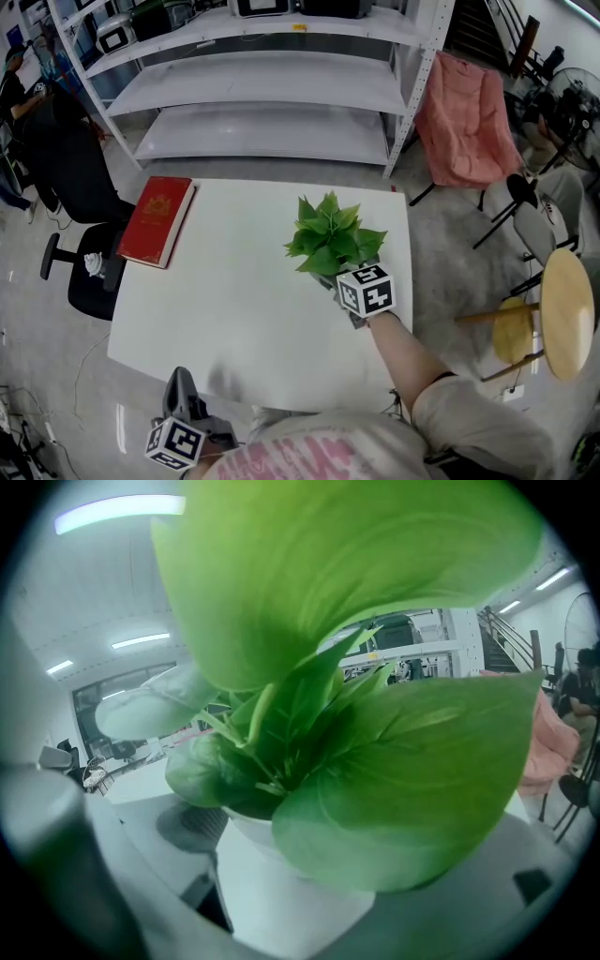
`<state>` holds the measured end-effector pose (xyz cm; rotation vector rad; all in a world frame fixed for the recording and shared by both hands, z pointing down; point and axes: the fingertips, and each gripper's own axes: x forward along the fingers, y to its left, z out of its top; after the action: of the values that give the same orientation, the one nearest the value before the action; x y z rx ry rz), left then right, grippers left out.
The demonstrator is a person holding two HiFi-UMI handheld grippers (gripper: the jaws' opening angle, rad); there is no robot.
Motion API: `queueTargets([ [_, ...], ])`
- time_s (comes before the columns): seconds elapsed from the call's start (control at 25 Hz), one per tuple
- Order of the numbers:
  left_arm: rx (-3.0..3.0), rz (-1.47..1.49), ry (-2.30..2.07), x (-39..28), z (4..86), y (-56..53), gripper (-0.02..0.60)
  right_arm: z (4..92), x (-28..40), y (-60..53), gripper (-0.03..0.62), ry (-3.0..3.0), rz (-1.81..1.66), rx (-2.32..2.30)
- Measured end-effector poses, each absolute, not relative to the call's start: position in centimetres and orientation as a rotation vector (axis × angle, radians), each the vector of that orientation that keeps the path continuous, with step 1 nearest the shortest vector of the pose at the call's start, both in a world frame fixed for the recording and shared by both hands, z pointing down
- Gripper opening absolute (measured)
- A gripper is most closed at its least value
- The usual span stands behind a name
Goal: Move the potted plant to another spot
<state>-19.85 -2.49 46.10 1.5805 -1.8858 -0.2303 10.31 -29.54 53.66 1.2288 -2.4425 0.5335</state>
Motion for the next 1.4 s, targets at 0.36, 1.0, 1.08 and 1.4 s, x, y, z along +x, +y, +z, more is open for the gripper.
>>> queueTargets([
  [0.36, 1.565, -0.242, -1.886, -20.14, 46.22, -2.37, 0.003, 53.75, 10.24, -29.52, 0.497, -2.438, 0.517, 1.232],
  [1.0, 1.559, -0.253, -1.884, -20.23, 46.30, -2.09, 0.002, 53.99, 10.21, -29.34, 0.497, -2.419, 0.495, 1.247],
  [1.08, 1.559, -0.253, -1.885, -20.25, 46.28, -2.02, 0.002, 53.99, 10.23, -29.37, 0.497, -2.418, 0.491, 1.250],
  [1.4, 1.555, -0.255, -1.889, -20.48, 46.29, -1.74, 0.002, 53.99, 10.16, -29.32, 0.497, -2.417, 0.487, 1.264],
])
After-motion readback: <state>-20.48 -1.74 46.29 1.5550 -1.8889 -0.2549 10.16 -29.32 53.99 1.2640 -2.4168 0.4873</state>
